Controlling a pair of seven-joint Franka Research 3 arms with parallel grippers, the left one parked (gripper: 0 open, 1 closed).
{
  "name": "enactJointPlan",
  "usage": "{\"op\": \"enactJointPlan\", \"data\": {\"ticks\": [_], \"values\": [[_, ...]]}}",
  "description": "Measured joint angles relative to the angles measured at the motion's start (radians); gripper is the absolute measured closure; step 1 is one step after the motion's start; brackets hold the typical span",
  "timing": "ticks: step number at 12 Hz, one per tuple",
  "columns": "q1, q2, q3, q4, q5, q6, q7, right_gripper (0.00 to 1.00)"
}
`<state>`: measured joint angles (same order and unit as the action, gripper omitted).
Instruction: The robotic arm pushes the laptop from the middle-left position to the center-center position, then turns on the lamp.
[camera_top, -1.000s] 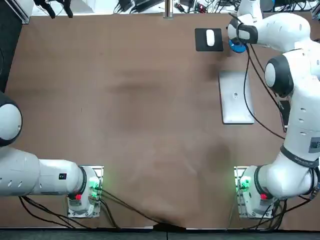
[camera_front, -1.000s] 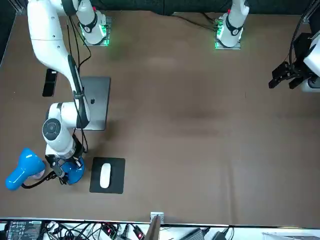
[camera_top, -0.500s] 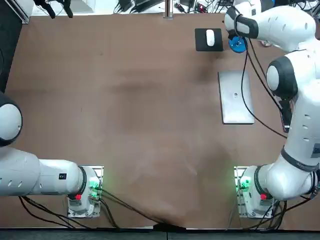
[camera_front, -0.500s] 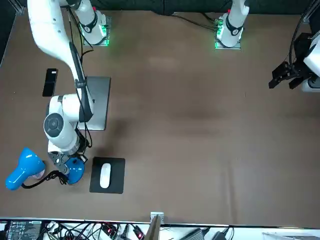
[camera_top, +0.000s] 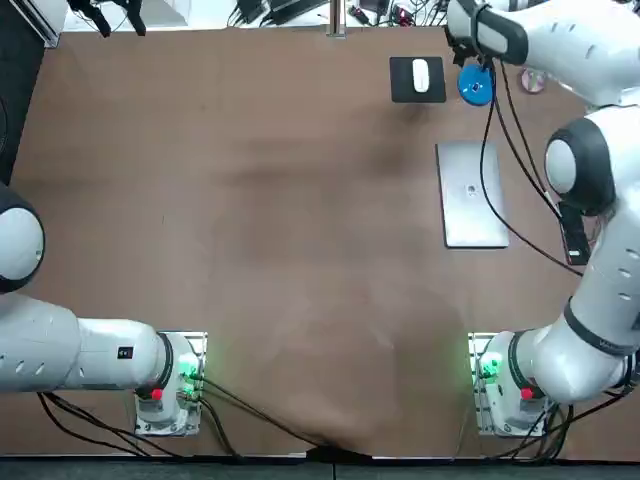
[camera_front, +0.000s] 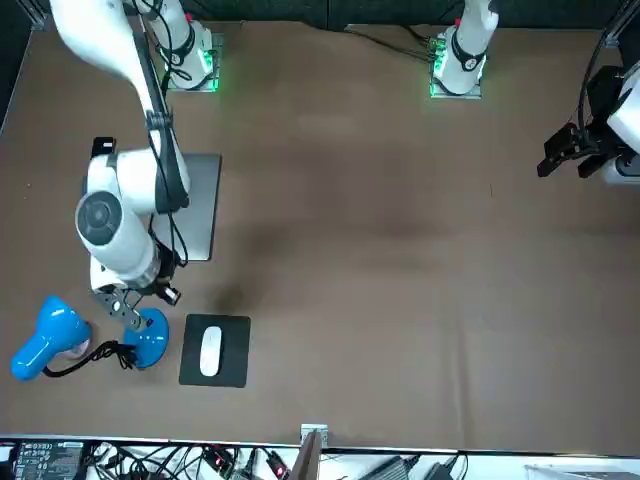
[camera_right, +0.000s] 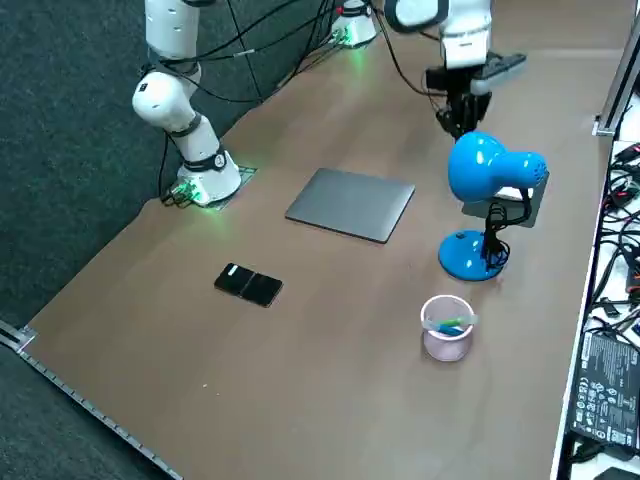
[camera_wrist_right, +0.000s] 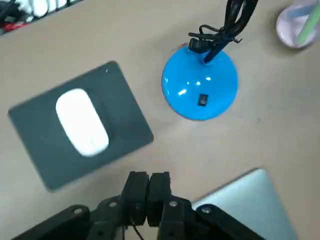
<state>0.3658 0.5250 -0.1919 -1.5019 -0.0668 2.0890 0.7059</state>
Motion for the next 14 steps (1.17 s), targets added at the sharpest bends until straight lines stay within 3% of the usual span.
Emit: {"op": "enactJointPlan", "data": {"ticks": [3,5,7,9,10,14], "values": [[0.001,-0.094,0.0,0.001,0.02,-0.13,-0.153,0.93],[0.002,-0.154,0.0,0.001,0.023,-0.217,-0.251,0.82],[-0.001,-0.209,-0.001,0.001,0.024,-0.291,-0.356,0.79],[-0.009,-0.258,-0.002,0.001,0.024,-0.36,-0.434,0.59],[-0.013,-0.28,-0.004,0.001,0.024,-0.385,-0.453,0.58],[-0.033,-0.371,-0.005,0.0,0.024,-0.482,-0.522,0.16]]}}
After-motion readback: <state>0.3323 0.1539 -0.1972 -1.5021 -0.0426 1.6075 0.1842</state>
